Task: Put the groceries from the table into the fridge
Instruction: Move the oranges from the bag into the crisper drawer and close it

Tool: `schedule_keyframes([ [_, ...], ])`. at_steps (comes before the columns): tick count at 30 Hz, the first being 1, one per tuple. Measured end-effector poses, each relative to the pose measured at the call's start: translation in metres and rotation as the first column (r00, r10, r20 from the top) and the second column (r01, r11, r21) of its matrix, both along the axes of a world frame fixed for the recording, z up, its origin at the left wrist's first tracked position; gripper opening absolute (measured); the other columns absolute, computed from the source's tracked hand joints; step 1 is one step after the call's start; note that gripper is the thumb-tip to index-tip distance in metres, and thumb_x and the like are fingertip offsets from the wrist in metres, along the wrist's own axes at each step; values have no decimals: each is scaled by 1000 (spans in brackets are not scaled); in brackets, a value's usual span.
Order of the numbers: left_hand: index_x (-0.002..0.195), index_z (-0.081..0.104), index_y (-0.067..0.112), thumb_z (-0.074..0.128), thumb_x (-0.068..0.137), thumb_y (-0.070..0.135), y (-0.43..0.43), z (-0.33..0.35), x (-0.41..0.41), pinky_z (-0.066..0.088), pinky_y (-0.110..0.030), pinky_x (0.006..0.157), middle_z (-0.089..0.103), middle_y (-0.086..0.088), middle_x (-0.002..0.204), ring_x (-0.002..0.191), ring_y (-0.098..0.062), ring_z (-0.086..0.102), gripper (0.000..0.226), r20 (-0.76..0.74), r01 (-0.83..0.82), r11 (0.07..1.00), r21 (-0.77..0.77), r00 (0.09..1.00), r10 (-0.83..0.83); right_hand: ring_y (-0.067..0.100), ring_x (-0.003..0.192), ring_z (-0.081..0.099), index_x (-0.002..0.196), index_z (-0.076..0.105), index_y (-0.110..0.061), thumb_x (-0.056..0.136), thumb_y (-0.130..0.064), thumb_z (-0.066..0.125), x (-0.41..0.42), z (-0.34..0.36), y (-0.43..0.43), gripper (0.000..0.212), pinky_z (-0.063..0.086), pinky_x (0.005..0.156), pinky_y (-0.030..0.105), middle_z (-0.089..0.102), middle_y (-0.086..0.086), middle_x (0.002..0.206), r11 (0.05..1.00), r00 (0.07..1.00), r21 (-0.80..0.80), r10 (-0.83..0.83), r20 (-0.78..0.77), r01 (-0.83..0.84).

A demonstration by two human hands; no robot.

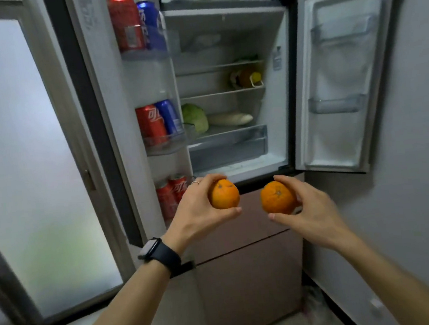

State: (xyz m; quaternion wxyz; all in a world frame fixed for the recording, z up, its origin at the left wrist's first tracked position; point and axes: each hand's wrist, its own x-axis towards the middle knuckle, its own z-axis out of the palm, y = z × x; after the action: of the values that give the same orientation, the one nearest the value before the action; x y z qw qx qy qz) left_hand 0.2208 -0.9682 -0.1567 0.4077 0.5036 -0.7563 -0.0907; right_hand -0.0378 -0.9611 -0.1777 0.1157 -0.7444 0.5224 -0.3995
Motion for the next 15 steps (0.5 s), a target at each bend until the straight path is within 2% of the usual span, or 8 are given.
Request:
schedule_keyframes([
  [4,128,51,38,86,68,48,-89,24,-19,47,-18,87,39,8,124,108,-9,51,70,-81,-12,999,-33,997,9,13,110,58,139,39,-50,71,-52,82,-10,30,-81,81,53,94,44,55,-13,129,999,999,-35,-26,38,28],
  [9,129,51,39,87,68,45,-195,53,-41,51,-24,91,32,6,124,108,-13,52,71,-156,-35,998,-48,987,27,9,104,54,140,40,-40,76,-44,83,-21,69,-177,77,45,89,28,53,-12,124,992,998,-107,-63,24,65],
  [13,133,50,33,87,69,40,-268,73,-56,49,-28,96,33,4,123,108,-15,50,74,-156,-95,995,-41,984,88,13,99,56,140,38,-39,79,-47,80,-25,92,-251,74,46,84,32,52,-9,122,993,998,-96,-67,3,67],
  [15,133,49,32,86,70,38,-304,79,-58,48,-32,98,35,4,122,110,-18,50,73,-162,-136,989,-55,979,126,15,101,57,139,39,-39,79,-47,80,-25,98,-290,74,50,89,38,54,-6,125,992,997,-98,-76,-3,75],
])
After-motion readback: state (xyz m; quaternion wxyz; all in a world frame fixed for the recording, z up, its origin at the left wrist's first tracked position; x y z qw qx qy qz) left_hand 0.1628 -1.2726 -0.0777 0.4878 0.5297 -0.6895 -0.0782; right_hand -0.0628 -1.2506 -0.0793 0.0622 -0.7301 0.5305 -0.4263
